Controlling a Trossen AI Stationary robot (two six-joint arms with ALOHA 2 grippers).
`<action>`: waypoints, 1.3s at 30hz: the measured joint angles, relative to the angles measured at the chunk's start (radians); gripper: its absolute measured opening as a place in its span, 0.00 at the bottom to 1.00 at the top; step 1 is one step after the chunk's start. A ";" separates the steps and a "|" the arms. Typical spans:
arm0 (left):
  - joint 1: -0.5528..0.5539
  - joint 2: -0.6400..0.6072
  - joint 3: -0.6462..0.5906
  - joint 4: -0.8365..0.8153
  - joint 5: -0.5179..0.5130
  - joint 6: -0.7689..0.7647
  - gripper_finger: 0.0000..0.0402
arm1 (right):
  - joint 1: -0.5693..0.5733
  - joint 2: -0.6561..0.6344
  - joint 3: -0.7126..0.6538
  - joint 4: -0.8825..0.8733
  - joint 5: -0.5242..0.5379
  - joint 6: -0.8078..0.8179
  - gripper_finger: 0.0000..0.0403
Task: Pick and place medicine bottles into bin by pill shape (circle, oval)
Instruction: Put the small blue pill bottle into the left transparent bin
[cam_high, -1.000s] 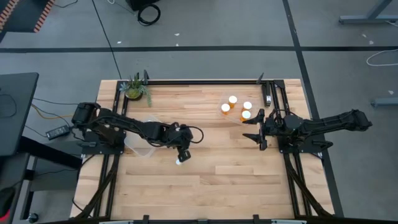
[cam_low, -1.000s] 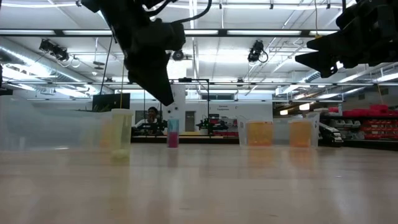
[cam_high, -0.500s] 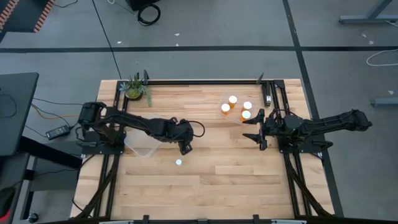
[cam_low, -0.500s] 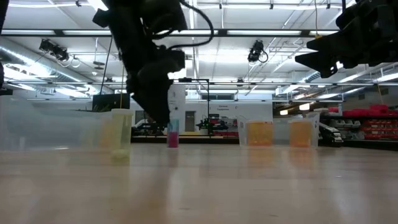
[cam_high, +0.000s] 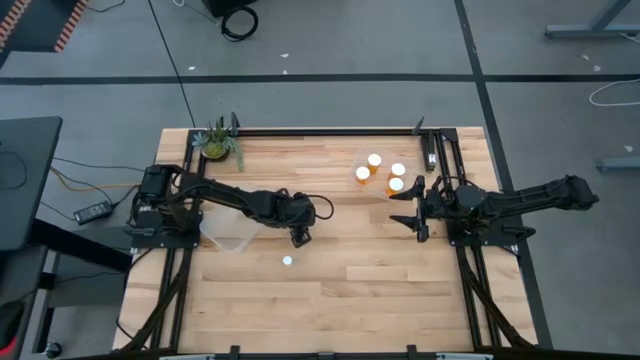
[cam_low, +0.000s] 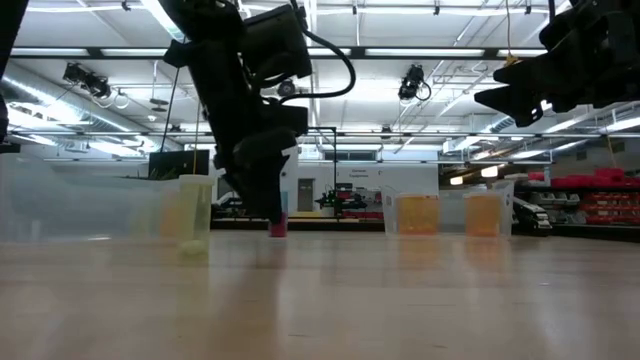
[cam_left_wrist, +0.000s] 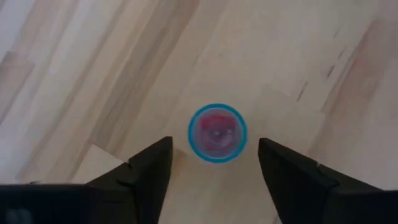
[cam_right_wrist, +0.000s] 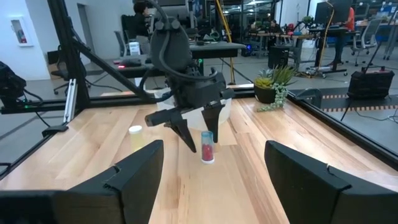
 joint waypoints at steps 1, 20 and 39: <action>0.000 0.000 0.000 0.004 0.000 0.001 0.58 | 0.000 0.000 0.000 -0.001 0.000 0.000 0.71; 0.012 -0.016 0.000 0.039 -0.006 0.047 0.25 | 0.000 0.000 0.000 -0.002 0.000 0.000 0.71; 0.016 -0.070 0.001 0.242 0.009 0.514 0.29 | 0.000 0.000 0.000 -0.011 0.000 0.000 0.71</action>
